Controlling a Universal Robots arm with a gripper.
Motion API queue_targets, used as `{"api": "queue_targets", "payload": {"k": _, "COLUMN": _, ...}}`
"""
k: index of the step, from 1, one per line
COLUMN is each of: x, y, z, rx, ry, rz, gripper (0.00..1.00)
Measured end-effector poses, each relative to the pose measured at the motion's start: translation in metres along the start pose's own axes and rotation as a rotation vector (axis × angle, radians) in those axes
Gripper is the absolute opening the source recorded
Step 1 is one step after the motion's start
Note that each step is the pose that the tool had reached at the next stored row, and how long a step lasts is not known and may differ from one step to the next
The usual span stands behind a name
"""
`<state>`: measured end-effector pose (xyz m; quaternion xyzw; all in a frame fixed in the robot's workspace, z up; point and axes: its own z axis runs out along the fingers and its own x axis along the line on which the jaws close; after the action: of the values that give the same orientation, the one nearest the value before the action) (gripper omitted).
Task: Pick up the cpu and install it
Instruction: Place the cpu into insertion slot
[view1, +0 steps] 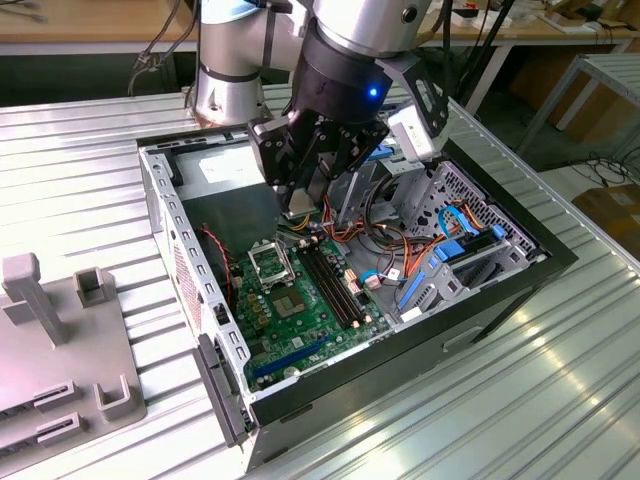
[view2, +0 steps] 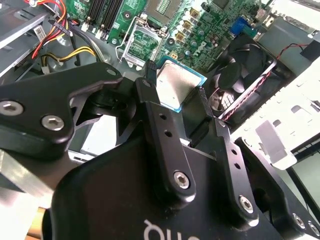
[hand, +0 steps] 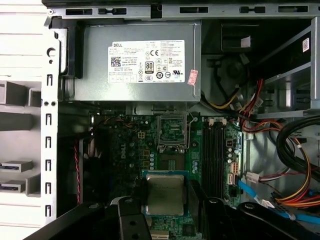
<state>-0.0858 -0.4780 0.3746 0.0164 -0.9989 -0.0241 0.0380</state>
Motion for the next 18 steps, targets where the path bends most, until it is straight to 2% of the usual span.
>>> {"api": "queue_targets", "payload": {"k": 18, "x": -0.0004, "y": -0.0013, "z": 0.005, "rx": 0.0001, "ry": 0.0, "rz": 0.0, "gripper": 0.45}}
